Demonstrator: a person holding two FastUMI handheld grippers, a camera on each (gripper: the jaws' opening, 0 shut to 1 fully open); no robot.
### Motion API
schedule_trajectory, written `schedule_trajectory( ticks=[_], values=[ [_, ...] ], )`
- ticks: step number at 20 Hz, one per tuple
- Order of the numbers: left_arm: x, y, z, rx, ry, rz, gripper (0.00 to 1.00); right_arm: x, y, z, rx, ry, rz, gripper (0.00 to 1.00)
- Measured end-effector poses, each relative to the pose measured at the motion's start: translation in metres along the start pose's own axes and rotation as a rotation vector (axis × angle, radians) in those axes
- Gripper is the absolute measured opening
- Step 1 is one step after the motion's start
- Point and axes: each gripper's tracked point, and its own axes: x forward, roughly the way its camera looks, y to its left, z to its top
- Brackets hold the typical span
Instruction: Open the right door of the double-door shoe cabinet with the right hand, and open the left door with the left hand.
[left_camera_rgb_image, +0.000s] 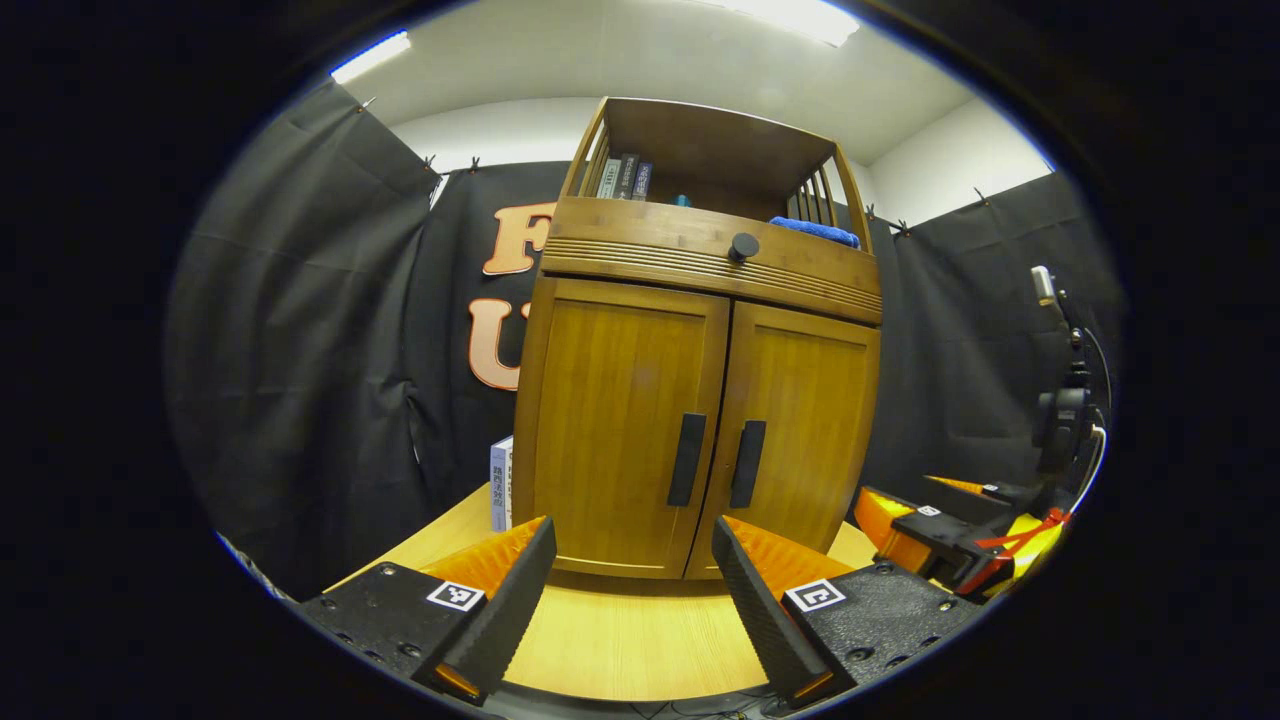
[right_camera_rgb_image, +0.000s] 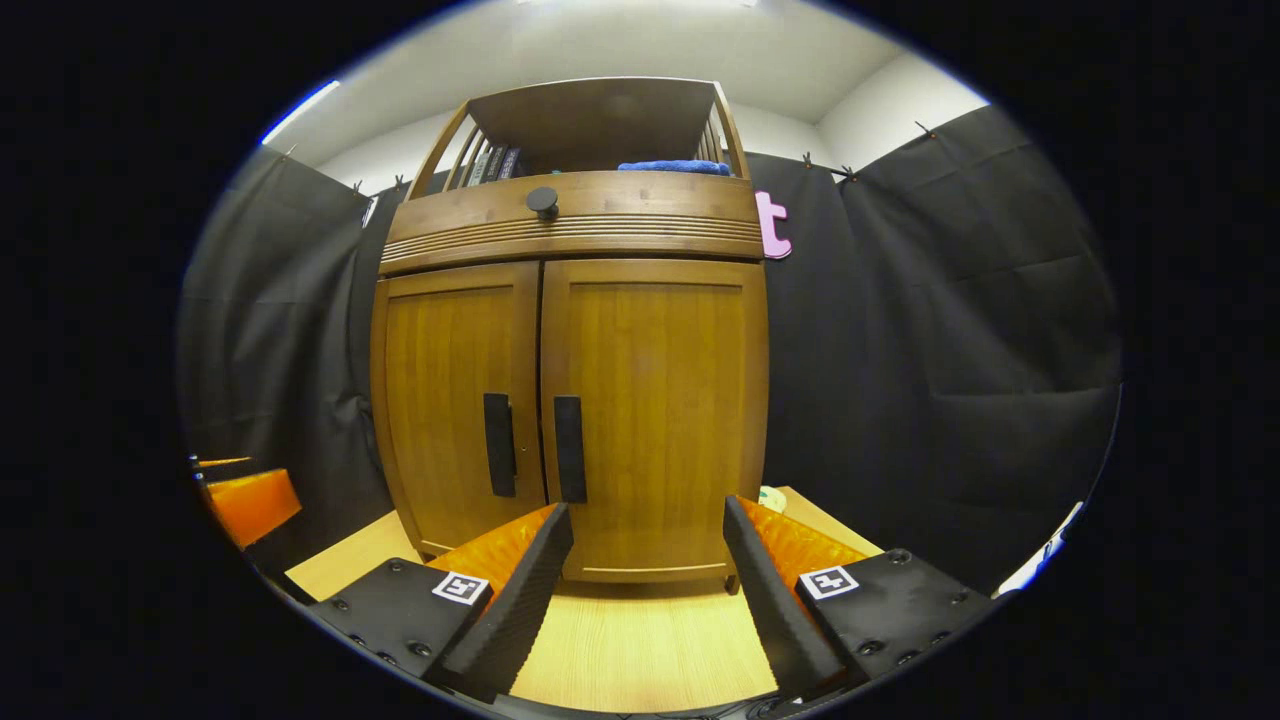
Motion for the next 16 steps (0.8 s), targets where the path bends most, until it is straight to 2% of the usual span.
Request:
schedule_trajectory(
  ticks=[3, 6, 11, 14, 15, 16],
  values=[
    [-0.001, 0.01, 0.0, 0.006, 0.005, 0.015, 0.91, 0.025, 0.011, 0.004, -0.002, -0.007, 0.014, 1.0],
    [-0.001, 0.02, -0.002, 0.01, 0.01, 0.029, 0.91, 0.052, 0.023, 0.009, 0.004, -0.012, 0.029, 0.94],
    [-0.003, 0.039, -0.003, 0.014, 0.016, 0.059, 0.91, 0.096, 0.046, 0.014, 0.007, -0.032, 0.046, 0.94],
    [-0.002, 0.048, -0.004, 0.014, 0.022, 0.064, 0.91, 0.12, 0.055, 0.01, -0.005, -0.028, 0.042, 1.0],
    [-0.002, 0.052, -0.005, 0.017, 0.023, 0.071, 0.91, 0.127, 0.057, 0.007, -0.003, -0.024, 0.041, 0.94],
    [-0.003, 0.057, -0.004, 0.021, 0.023, 0.078, 0.94, 0.134, 0.059, 0.005, -0.005, -0.019, 0.04, 0.94]
  ],
)
